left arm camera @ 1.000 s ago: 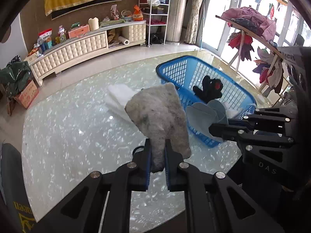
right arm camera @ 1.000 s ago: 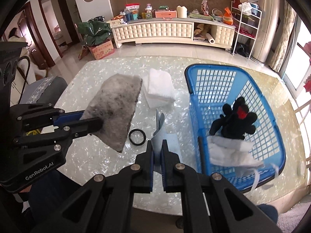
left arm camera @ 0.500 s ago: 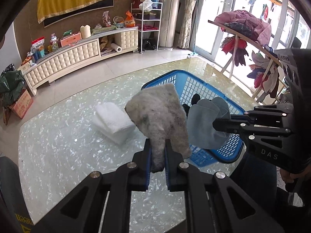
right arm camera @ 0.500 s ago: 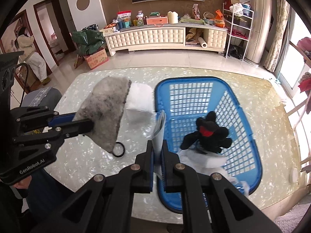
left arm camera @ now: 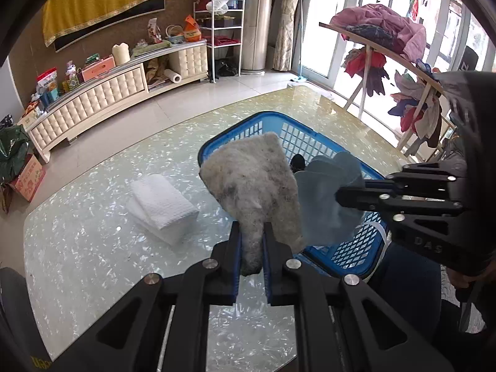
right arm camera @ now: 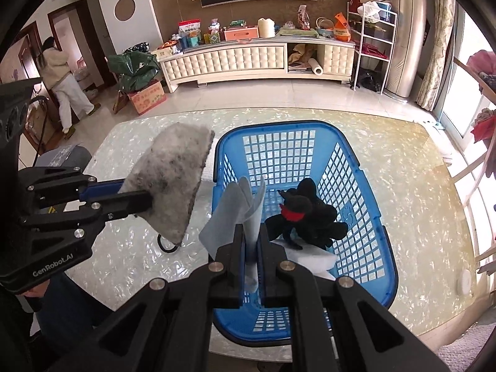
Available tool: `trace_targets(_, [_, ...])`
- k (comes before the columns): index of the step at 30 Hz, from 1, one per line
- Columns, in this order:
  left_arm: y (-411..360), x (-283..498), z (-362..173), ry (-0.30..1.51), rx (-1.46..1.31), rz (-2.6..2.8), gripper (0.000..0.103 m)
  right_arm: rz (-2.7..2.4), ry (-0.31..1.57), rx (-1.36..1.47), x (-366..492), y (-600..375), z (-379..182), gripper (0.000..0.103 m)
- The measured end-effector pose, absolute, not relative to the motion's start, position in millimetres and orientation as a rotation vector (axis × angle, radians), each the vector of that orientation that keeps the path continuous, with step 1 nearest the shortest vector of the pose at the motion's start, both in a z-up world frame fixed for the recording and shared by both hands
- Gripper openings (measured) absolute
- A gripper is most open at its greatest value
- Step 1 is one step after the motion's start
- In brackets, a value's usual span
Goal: Organize soft objects
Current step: 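Carry the blue cloth and grey pad over the basket with both tools, then open the right tool to drop the blue cloth into the basket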
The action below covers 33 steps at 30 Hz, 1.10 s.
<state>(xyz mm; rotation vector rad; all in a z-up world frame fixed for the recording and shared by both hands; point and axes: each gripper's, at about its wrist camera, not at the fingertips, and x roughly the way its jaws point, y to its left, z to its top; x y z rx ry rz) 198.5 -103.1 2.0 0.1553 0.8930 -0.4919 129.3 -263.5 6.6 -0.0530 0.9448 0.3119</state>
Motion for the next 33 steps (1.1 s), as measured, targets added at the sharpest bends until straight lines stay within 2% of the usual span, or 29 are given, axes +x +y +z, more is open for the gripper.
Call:
trace_targets(8, [-108.6, 210.5, -7.3, 0.925, 0.156, -0.491, 0.01, 0.289, 0.977, -0.002, 141.9, -272.9, -9.6, 0.006])
trace_targets(17, [-115.5, 222.4, -18.3, 0.952, 0.144, -0.505, 0.01, 0.317, 1.102, -0.008, 151.3, -261.8, -40.3, 0.006])
trace_targets(25, [-113.4, 224.8, -21.5, 0.965, 0.123, -0.511, 0.01, 0.32, 1.134, -0.038, 152.7, -250.3, -42.4, 0.007])
trace_targets(27, [-113.2, 223.9, -20.8, 0.966, 0.121, -0.509, 0.01, 0.303, 1.135, -0.052, 154.3, -245.6, -41.6, 0.016])
trace_targets(29, [-111.9, 222.5, -20.0, 0.965, 0.118, -0.51, 0.01, 0.292, 1.122, -0.068, 154.6, -240.6, -39.9, 0.038])
trace_targets(33, [-110.8, 219.7, -16.4, 0.954, 0.12, -0.511, 0.01, 0.277, 1.086, -0.09, 145.9, -239.5, -31.8, 0.05])
